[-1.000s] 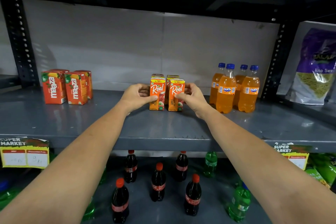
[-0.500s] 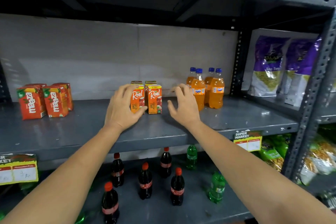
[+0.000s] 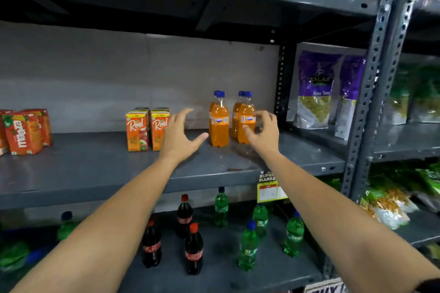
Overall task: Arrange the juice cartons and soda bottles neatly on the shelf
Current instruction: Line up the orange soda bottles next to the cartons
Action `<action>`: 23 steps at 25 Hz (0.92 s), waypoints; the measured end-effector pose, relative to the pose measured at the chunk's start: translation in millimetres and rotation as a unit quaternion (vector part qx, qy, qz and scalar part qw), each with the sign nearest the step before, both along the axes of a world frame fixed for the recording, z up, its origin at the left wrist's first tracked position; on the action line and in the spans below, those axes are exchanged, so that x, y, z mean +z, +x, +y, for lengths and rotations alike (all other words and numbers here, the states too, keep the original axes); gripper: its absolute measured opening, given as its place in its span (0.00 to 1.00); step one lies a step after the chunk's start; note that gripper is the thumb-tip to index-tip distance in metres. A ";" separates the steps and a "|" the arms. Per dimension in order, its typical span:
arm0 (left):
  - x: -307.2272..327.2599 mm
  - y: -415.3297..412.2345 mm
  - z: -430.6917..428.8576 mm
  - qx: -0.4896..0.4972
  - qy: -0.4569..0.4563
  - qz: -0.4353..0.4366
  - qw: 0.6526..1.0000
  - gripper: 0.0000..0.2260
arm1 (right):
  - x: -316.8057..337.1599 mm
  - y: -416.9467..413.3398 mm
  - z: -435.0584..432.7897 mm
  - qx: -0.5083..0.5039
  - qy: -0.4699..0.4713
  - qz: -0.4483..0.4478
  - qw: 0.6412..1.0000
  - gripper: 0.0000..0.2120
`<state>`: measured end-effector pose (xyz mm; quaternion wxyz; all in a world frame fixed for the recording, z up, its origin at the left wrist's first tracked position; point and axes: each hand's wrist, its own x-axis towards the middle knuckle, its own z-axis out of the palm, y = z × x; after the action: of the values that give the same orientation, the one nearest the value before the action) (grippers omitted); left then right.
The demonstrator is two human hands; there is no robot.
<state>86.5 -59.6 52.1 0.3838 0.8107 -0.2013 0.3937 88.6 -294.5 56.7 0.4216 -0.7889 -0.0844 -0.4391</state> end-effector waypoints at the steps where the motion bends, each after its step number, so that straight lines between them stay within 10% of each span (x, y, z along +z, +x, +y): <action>1: -0.2 7.8 -20.3 -0.018 -0.041 0.042 0.998 0.33 | 0.9 7.5 -8.3 0.014 0.050 0.008 0.999 0.18; 5: 2.6 37.1 -63.2 -0.050 -0.176 0.172 0.968 0.38 | 0.8 34.5 -29.2 0.078 0.152 0.103 0.980 0.27; 23: 13.4 51.1 -71.6 -0.090 -0.136 0.237 0.958 0.36 | 4.3 69.4 -47.2 0.247 0.130 0.188 0.942 0.34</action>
<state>137.6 -131.2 65.5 0.5609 0.7993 -0.1218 0.1779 158.0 -341.7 61.0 0.6242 -0.7495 -0.1381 -0.1719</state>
